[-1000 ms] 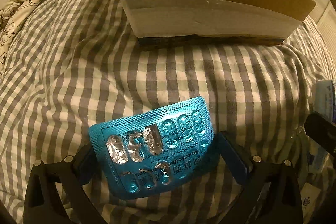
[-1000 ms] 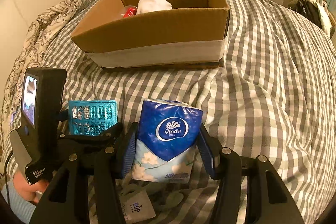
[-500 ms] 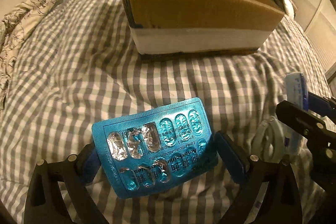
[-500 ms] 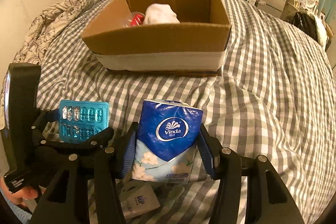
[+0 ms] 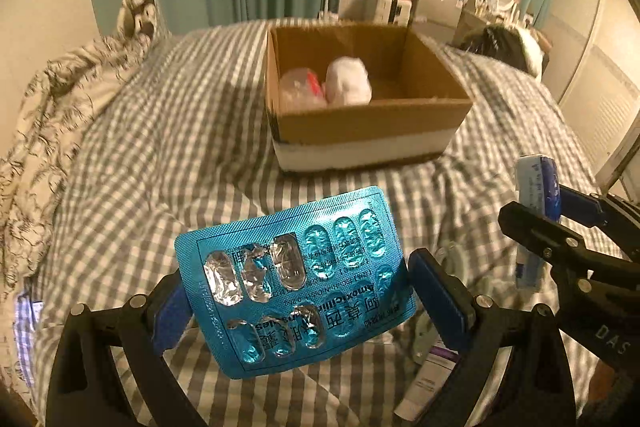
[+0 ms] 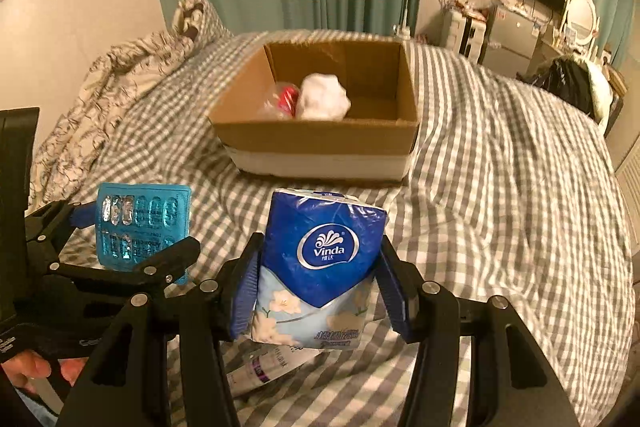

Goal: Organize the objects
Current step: 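Carry the blister pack and tissues over the box and release them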

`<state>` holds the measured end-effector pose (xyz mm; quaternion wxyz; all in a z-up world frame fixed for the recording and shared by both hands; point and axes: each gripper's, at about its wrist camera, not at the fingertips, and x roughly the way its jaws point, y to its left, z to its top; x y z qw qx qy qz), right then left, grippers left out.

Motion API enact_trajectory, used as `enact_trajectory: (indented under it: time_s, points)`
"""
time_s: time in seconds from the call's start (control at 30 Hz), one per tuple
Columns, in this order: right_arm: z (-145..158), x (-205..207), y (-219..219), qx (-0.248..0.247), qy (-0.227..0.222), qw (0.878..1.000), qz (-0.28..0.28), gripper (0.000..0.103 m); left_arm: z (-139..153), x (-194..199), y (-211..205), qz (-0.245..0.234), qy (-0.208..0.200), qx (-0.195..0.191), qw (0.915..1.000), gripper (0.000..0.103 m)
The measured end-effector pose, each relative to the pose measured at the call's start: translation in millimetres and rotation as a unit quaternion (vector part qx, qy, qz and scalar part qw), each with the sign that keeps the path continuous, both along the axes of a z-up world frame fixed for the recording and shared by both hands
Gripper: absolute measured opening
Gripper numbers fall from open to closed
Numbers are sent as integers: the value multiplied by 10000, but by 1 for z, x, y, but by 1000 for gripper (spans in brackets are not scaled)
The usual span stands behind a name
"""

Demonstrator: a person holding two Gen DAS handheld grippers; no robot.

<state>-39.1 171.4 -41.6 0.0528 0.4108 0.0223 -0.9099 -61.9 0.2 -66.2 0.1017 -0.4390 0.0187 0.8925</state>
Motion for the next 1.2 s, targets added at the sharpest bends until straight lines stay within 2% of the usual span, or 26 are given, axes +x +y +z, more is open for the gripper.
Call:
enact_trajectory:
  time_s: [0.3, 0.6, 0.93, 1.2]
  points:
    - [39, 9, 7, -64, 401, 9992, -7, 54, 48, 9, 6, -54, 525, -98, 9986, 100]
    - [80, -29, 23, -11, 851, 9963, -81, 54, 78, -31, 21, -85, 836, -149, 9963, 100]
    - [96, -102, 47, -171, 1052, 9941, -182, 54, 81, -103, 41, -81, 879, -187, 9959, 100]
    - [71, -177, 58, -172, 825, 9961, -252, 53, 57, -172, 61, -243, 851, -225, 9958, 100]
